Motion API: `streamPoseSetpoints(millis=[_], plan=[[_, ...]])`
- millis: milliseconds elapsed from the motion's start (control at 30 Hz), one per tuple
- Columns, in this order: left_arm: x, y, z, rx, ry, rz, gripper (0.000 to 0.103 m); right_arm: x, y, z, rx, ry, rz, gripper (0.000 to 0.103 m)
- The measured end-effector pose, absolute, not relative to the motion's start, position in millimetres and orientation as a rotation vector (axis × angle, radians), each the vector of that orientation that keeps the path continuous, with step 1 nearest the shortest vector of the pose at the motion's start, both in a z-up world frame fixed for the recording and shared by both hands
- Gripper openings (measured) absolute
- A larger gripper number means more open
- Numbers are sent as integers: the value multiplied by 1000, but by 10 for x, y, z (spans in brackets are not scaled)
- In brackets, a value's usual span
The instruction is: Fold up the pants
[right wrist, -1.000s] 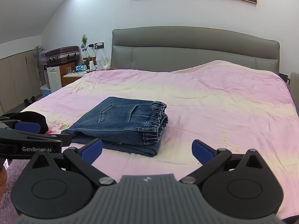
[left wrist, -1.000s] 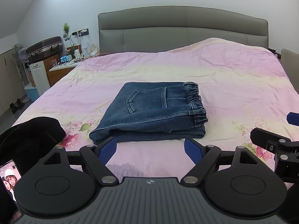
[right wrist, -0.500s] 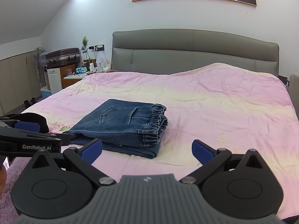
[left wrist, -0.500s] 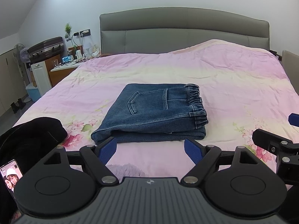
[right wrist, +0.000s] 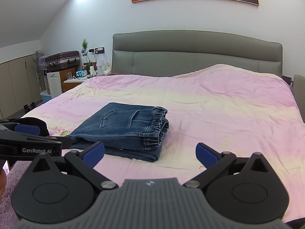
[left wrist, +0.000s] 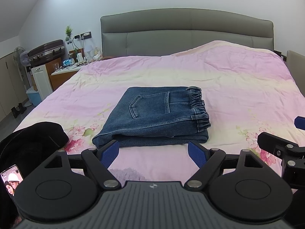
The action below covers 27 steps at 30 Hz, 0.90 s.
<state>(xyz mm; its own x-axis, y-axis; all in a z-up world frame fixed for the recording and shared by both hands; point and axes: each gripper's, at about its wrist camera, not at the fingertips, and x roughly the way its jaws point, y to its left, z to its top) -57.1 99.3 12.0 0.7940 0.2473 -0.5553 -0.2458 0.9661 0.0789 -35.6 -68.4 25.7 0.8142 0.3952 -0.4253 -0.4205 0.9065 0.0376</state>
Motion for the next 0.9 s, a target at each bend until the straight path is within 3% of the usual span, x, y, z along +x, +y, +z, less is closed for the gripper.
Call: streamPoseSetpoints(millis=[900], plan=[[-571, 989, 155, 7, 598, 253, 96, -364, -689, 266, -47, 447, 427, 98]])
